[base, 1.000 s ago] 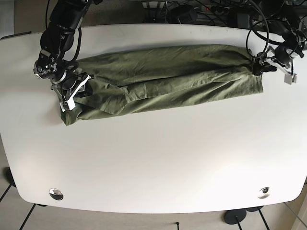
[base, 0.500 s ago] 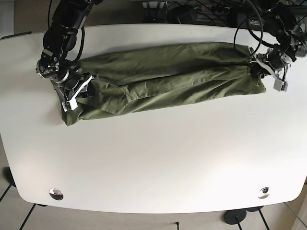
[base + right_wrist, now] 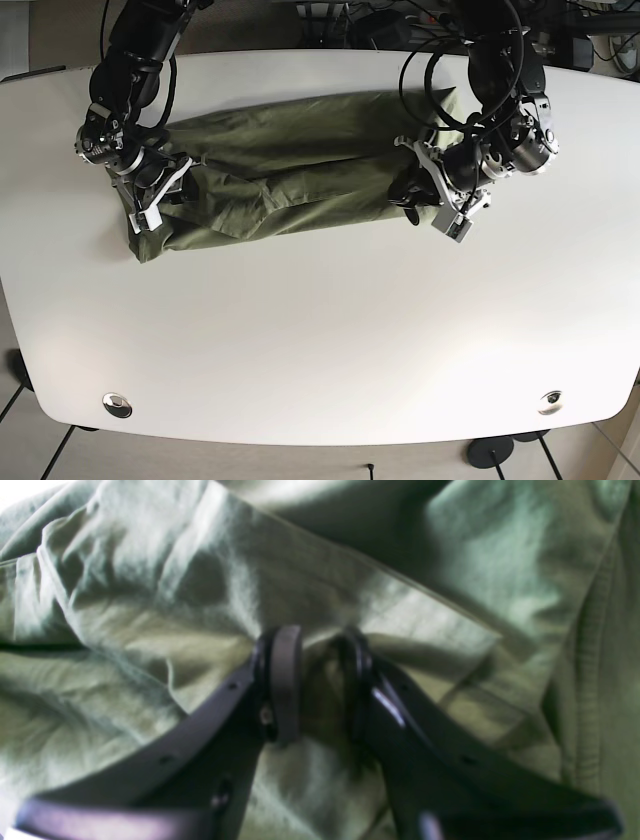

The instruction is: Fold the T-shirt properly

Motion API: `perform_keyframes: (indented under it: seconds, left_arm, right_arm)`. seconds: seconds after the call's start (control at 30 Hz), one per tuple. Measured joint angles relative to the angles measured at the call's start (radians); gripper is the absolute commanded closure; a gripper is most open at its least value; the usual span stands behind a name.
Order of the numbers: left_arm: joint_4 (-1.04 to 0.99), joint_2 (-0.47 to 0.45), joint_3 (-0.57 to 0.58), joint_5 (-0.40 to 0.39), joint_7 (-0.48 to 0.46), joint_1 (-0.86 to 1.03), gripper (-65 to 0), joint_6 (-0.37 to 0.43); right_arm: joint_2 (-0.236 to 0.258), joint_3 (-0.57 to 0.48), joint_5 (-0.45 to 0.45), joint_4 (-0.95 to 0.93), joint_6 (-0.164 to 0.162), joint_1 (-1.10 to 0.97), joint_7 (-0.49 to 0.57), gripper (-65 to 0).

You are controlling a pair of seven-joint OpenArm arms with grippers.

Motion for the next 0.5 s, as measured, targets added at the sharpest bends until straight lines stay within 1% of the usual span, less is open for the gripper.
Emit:
perform_keyframes:
  seconds: [0.03,0.07,0.17,0.23,0.27,0.3,0.33,0.37,0.43,0.5]
  left_arm:
    - [0.000,0.012,0.012,0.007,0.018,-0.005,-6.0,0.007]
    - [-0.003,0.023,0.028,0.011,0.017,-0.016,-6.0,0.026]
    - [-0.033,0.026,0.086,-0.007,-0.008,-0.061,-6.0,0.035]
    - [-0.049,0.028,0.092,-0.004,0.008,-0.063,-6.3,0.035]
    - [-0.049,0.025,0.093,0.012,0.016,-0.064,-7.5,0.040]
    - [-0.049,0.022,0.096,0.012,0.015,-0.071,-10.8,0.059]
    - [-0.049,0.018,0.097,0.002,0.006,-0.082,-16.9,0.099]
    - [-0.049,0.016,0.097,-0.001,0.001,-0.086,-20.8,0.136]
    - [-0.048,-0.006,0.100,-0.006,0.004,-0.084,-27.1,0.230]
    - [-0.048,-0.043,0.096,-0.001,0.005,-0.080,-31.8,0.338]
  right_arm:
    - [0.000,0.000,0.000,0.000,0.000,0.000,0.000,-13.0]
    - [0.000,0.000,0.000,0.000,0.000,0.000,0.000,-13.0]
    - [0.000,0.000,0.000,0.000,0.000,0.000,0.000,-13.0]
    - [0.000,0.000,0.000,0.000,0.000,0.000,0.000,-13.0]
    - [0.000,0.000,0.000,0.000,0.000,0.000,0.000,-13.0]
    - [0.000,0.000,0.000,0.000,0.000,0.000,0.000,-13.0]
    - [0.000,0.000,0.000,0.000,0.000,0.000,0.000,-13.5]
    - [0.000,0.000,0.000,0.000,0.000,0.000,0.000,-13.6]
    - [0.000,0.000,0.002,0.000,0.000,0.000,0.000,-13.8]
    - [-0.004,0.002,0.043,0.000,-0.002,-0.001,-0.011,-14.0]
